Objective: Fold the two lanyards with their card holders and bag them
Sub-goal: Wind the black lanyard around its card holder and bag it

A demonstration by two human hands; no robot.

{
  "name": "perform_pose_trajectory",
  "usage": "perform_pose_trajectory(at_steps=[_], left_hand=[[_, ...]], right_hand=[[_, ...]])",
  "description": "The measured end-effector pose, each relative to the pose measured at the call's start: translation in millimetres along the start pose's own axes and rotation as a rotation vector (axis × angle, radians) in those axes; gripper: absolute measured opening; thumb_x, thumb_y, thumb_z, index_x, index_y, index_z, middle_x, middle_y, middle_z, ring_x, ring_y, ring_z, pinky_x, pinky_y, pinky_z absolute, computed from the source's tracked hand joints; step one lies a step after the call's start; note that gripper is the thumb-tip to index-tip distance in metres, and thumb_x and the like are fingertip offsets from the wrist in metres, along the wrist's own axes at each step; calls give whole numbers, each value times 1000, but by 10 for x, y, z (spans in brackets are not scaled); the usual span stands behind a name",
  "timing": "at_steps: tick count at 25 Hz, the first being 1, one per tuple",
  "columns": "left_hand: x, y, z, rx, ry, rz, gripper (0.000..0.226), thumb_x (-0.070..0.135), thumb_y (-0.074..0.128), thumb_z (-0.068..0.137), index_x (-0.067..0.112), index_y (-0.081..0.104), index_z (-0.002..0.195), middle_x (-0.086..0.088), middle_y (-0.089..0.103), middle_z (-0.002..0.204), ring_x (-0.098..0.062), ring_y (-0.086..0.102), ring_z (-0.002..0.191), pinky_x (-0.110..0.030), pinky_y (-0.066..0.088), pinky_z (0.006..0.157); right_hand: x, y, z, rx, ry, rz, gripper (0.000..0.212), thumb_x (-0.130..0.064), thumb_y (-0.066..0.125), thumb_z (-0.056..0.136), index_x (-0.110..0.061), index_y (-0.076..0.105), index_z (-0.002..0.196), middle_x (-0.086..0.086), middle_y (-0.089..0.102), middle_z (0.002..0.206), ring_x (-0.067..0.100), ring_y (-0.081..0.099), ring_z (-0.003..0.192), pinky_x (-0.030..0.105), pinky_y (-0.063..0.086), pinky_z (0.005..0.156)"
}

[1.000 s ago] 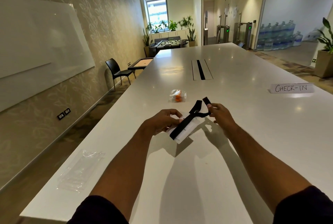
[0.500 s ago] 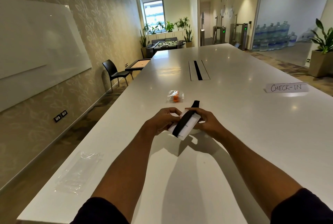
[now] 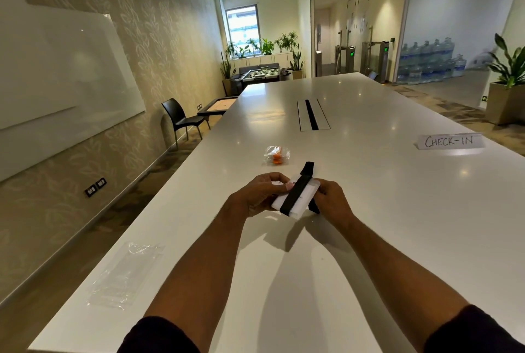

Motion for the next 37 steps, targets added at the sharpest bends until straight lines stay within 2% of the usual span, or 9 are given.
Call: perform_pose_trajectory(at_steps=[2, 6, 10, 15, 21, 23, 27, 31, 37], left_hand=[[-11, 28, 6, -14, -4, -17, 13, 12, 70, 91, 13, 60, 99, -12, 69, 99, -30, 68, 94, -41, 59, 76], [3, 87, 51, 140, 87, 8, 29, 7, 74, 87, 11, 56, 108, -20, 70, 109, -36, 71, 98, -44, 61, 80], [80, 85, 113, 487, 193, 24, 23, 8, 77, 85, 18, 59, 97, -21, 70, 105, -30, 70, 85, -31, 55, 60], [69, 28, 198, 662, 172, 24, 28, 10, 78, 85, 20, 59, 104, -13, 68, 109, -32, 70, 96, -32, 60, 66], [79, -23, 235, 708, 163, 27, 26, 12, 77, 86, 21, 57, 99, -11, 67, 105, -31, 68, 95, -31, 58, 63], [77, -38, 243, 718, 161, 32, 26, 12, 77, 86, 17, 58, 102, -14, 69, 108, -32, 69, 97, -36, 59, 70], [50, -34, 231, 721, 176, 64, 23, 11, 76, 86, 18, 56, 96, -12, 68, 107, -31, 67, 97, -32, 56, 67], [11, -26, 219, 662, 184, 210, 23, 11, 74, 88, 13, 55, 100, -15, 67, 111, -32, 67, 103, -46, 59, 86], [-79, -6, 144, 580, 183, 423, 24, 11, 73, 85, 15, 52, 96, -20, 72, 107, -36, 71, 97, -52, 58, 88]], right_hand=[[-11, 29, -34, -10, 42, 39, 17, -3, 57, 98, 6, 72, 96, 27, 72, 88, 28, 64, 74, 37, 52, 71], [-55, 99, -161, -134, 34, 156, 14, -11, 64, 99, -1, 72, 104, 14, 74, 87, 29, 70, 78, 39, 60, 73], [-22, 259, -280, -254, 141, 291, 18, -25, 60, 102, -14, 69, 91, 4, 60, 64, 19, 51, 54, 29, 49, 54], [-36, 337, -303, -368, 140, 329, 43, -50, 67, 92, -13, 68, 112, -6, 49, 58, 7, 35, 43, 19, 33, 41], [-32, 313, -362, -341, 85, 290, 43, -59, 60, 92, -20, 77, 85, -6, 48, 52, 7, 37, 41, 19, 33, 41], [-44, 315, -390, -350, 76, 302, 48, -57, 57, 96, -16, 77, 82, -2, 49, 53, 9, 38, 41, 19, 35, 42], [-95, 328, -420, -393, 86, 292, 58, -56, 47, 101, -6, 74, 88, 2, 52, 58, 12, 42, 47, 21, 37, 44], [-169, 293, -404, -394, 42, 276, 60, -60, 49, 98, -8, 76, 83, 0, 52, 59, 13, 42, 50, 22, 37, 47], [-304, 163, -272, -85, -120, 265, 32, -38, 61, 99, -23, 83, 82, -10, 63, 79, 4, 54, 66, 19, 42, 64]])
Point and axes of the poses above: each hand's wrist, its own z-axis towards the middle knuckle, its own y-axis out of the palm, x = y × z, the point moved 2 cm from there along z, towards the middle knuckle
